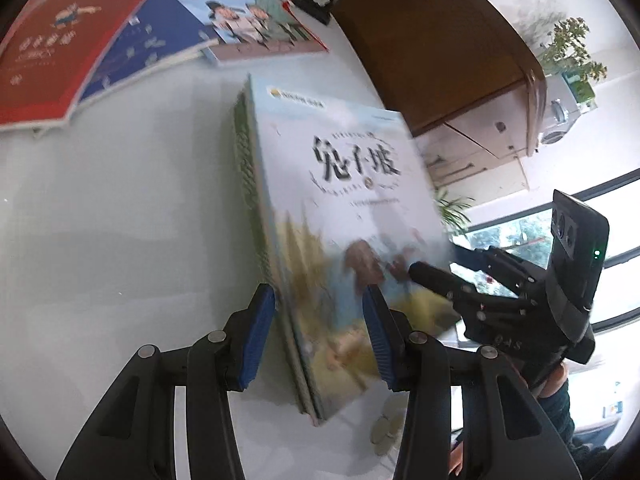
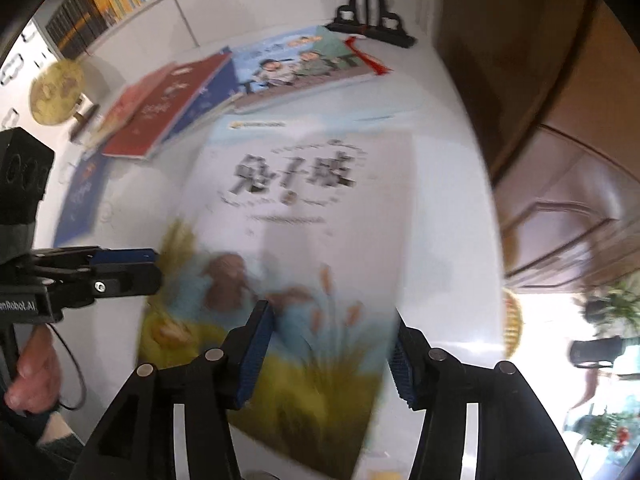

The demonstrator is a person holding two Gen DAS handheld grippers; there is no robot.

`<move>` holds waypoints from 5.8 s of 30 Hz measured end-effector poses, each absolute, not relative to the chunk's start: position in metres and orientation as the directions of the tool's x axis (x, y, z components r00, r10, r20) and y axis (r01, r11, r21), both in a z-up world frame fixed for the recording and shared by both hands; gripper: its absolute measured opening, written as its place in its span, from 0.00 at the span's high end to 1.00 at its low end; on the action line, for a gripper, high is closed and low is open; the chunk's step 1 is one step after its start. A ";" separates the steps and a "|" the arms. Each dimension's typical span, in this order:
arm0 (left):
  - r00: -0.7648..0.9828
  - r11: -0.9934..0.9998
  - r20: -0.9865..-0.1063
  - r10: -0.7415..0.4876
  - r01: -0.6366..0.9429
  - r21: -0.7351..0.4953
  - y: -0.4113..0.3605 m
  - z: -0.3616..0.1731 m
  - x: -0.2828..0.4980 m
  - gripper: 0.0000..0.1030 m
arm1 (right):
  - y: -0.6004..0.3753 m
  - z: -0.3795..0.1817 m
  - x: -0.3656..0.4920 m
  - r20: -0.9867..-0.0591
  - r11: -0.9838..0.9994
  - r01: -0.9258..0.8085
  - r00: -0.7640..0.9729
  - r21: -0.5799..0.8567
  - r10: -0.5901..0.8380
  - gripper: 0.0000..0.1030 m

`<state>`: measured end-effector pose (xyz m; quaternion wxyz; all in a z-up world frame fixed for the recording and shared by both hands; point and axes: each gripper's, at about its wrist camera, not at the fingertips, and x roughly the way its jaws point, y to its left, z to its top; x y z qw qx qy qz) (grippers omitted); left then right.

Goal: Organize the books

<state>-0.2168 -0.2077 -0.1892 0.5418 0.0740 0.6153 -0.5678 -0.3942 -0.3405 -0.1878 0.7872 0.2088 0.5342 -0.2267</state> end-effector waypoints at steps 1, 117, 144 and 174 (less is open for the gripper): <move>-0.400 0.350 -0.757 -0.516 0.709 -0.613 -0.209 -0.189 -0.219 0.59 | -0.342 -0.185 -0.399 -0.936 0.804 0.590 0.320 0.076 -0.147 0.49; -0.007 0.650 -0.793 -0.609 0.568 -0.505 -0.090 -0.217 0.214 0.29 | -0.278 -0.236 0.018 -0.658 0.562 0.430 0.692 0.706 0.297 0.69; -0.041 0.560 -0.792 -0.609 0.685 -0.467 -0.108 -0.215 0.202 0.20 | -0.273 -0.253 0.028 -0.623 0.377 0.513 0.731 0.771 0.280 0.87; -0.116 0.463 -0.835 -0.537 0.787 -0.407 -0.133 -0.215 0.121 0.20 | -0.228 -0.208 -0.093 -0.847 0.746 0.550 0.530 0.375 0.035 0.72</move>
